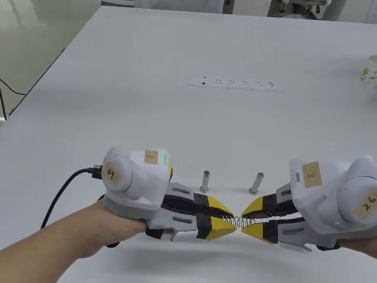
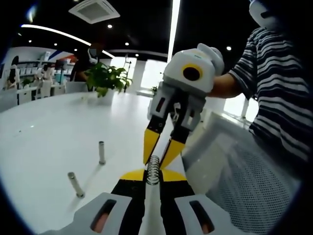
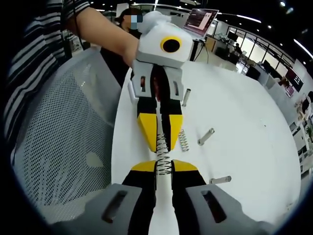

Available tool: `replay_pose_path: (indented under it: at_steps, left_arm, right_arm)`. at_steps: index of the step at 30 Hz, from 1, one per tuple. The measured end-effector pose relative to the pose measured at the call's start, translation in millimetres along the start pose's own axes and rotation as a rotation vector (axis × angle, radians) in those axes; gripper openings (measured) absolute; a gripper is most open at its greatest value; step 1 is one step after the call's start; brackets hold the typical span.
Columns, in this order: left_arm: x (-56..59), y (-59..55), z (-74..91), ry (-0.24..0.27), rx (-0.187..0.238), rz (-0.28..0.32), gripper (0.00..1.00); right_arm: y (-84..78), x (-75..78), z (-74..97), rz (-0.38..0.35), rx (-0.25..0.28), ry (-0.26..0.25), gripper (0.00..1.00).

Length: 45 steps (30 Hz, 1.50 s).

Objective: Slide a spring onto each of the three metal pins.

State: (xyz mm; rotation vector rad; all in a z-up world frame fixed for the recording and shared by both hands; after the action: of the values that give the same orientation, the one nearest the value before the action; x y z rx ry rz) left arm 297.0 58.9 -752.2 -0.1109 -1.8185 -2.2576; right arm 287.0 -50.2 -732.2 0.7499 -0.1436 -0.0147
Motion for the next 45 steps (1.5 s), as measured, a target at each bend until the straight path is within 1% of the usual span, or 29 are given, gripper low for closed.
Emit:
replay_pose_path:
  at_steps: [3,5,7,10,14,16,21,26,28,31,33,37,39,41,45]
  left_arm:
    - [1.9,-1.5,-1.0,-0.018,-0.011,-0.001,0.02]
    - [2.3,-1.5,-1.1,-0.03,-0.011,0.002,0.02]
    - [1.5,-1.7,-0.7,-0.031,-0.012,0.001,0.02]
    - [1.3,-1.5,-0.4,-0.035,-0.009,0.001,0.02]
    - [1.8,-1.3,-0.5,-0.041,-0.009,-0.003,0.02]
    - [2.3,-1.1,-0.9,-0.046,-0.009,-0.004,0.02]
    - [3.2,-0.6,-0.8,-0.054,-0.011,-0.011,0.02]
    - [3.5,-1.4,0.9,-0.053,-0.013,-0.013,0.02]
    - [3.3,-2.6,1.0,-0.05,-0.017,-0.016,0.02]
    - [3.2,-5.4,1.0,-0.044,-0.029,-0.025,0.02]
    - [3.9,-8.1,-0.3,-0.042,-0.05,-0.032,0.02]
    - [4.8,-12.2,-1.6,-0.034,-0.079,-0.057,0.02]
    - [5.7,-14.8,-2.5,-0.034,-0.096,-0.07,0.02]
    - [7.4,-14.6,-3.2,-0.039,-0.101,-0.076,0.02]
    - [6.0,-13.1,-3.6,-0.027,-0.104,-0.092,0.02]
  right_arm:
    - [-3.7,-1.9,-1.0,-0.013,0.002,0.014,0.08]
    - [-8.1,-3.4,-1.3,-0.024,-0.004,0.022,0.11]
    - [-11.7,-4.6,-1.3,-0.029,-0.009,0.021,0.13]
    - [-15.3,-6.1,-0.7,-0.034,-0.009,0.021,0.13]
    - [-14.0,-5.0,0.2,-0.036,0.004,0.014,0.11]
    - [-11.0,-5.0,1.0,-0.035,0.023,0.017,0.11]
    - [-11.2,-5.2,-0.3,-0.017,0.011,0.024,0.08]
    - [-9.6,-6.1,-0.1,-0.012,0.014,0.022,0.08]
    - [-7.9,-5.4,1.2,-0.006,0.013,0.016,0.07]
    - [-3.9,-5.5,4.3,0.025,0.013,0.011,0.07]
    - [-0.4,-5.6,6.5,0.033,0.013,0.017,0.07]
    - [6.7,-7.6,8.9,0.067,0.017,0.031,0.07]
    - [14.2,-8.7,9.9,0.059,0.051,0.045,0.07]
    - [21.9,-8.8,10.4,0.041,0.088,0.053,0.07]
    - [26.8,-6.9,7.9,0.033,0.105,0.048,0.07]
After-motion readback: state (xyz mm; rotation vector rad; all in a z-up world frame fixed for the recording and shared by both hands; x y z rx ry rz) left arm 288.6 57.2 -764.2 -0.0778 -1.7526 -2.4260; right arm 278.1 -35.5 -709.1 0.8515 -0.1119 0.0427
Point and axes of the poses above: the centre of the closed fingertips' face, and the gripper's own axes: z roughly backward along the fingers, x roughly to its right, y roughly out of its top, the point moved 7 cm from there along z, roughly backward along the fingers, and after that the axes turned 4 degrees about x, right-handed, at the moved point
